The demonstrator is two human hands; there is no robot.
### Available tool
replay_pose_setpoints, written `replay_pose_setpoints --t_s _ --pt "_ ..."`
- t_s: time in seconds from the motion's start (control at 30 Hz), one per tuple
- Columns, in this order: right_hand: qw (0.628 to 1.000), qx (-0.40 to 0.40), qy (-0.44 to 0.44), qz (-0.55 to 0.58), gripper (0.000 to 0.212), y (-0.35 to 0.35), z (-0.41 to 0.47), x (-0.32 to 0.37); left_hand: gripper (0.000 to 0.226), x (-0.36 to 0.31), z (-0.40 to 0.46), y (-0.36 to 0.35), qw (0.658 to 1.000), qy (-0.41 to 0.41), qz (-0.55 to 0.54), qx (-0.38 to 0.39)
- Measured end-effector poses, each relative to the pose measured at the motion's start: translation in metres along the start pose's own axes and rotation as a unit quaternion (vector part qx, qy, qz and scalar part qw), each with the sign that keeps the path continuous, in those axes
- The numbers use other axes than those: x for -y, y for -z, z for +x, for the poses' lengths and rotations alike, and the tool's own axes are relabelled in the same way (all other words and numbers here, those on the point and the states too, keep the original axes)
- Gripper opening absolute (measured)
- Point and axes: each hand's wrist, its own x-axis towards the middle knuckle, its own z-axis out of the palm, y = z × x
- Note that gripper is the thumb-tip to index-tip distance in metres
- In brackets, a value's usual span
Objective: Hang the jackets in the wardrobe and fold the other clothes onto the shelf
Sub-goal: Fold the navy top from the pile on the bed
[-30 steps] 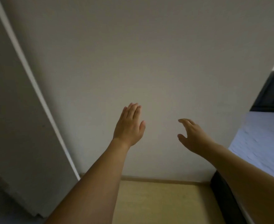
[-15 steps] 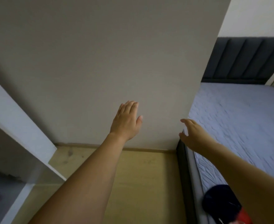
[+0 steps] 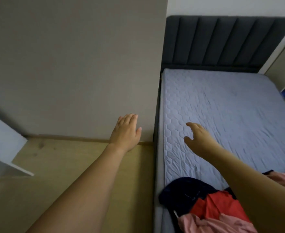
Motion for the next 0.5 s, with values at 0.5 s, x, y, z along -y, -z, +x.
replay_pose_setpoints --t_s 0.5 --pt "0.974 0.197 -0.106 -0.016 0.06 -0.125 0.053 -0.347 0.048 -0.166 -0.008 -0.331 0.941 0.129 -0.101 0.295"
